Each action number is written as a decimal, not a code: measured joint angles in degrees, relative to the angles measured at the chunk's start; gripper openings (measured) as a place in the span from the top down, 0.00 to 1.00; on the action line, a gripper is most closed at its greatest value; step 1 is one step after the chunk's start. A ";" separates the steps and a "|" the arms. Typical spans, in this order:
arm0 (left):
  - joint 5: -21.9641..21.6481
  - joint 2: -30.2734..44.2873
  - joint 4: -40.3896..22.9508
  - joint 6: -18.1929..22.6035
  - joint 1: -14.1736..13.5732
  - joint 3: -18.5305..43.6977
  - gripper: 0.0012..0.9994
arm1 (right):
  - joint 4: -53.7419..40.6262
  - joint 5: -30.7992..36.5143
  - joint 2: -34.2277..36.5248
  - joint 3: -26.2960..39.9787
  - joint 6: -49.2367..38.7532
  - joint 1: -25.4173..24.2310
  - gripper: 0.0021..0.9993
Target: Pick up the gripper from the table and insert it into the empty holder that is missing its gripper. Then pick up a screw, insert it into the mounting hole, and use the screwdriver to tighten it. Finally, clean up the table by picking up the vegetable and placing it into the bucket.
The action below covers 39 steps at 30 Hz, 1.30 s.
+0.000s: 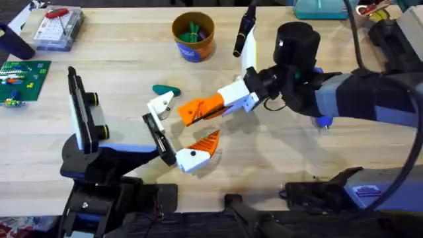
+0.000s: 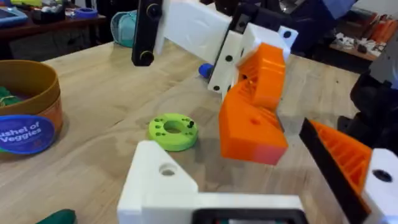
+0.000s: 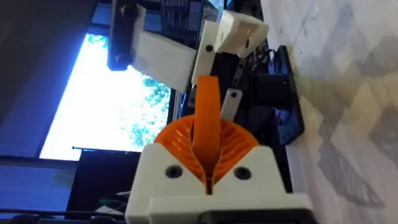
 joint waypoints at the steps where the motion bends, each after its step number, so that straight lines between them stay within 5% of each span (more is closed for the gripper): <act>1: 0.08 0.01 0.00 0.00 0.00 0.00 0.01 | -0.85 0.06 0.09 0.00 -0.94 0.02 0.99; 19: 0.86 0.00 -0.07 0.00 0.00 0.00 0.01 | -2.74 5.61 1.69 0.00 -5.00 4.10 0.99; 39: 0.66 0.02 -0.07 0.00 0.00 0.00 0.01 | -0.60 10.48 1.69 -0.04 3.65 4.78 0.99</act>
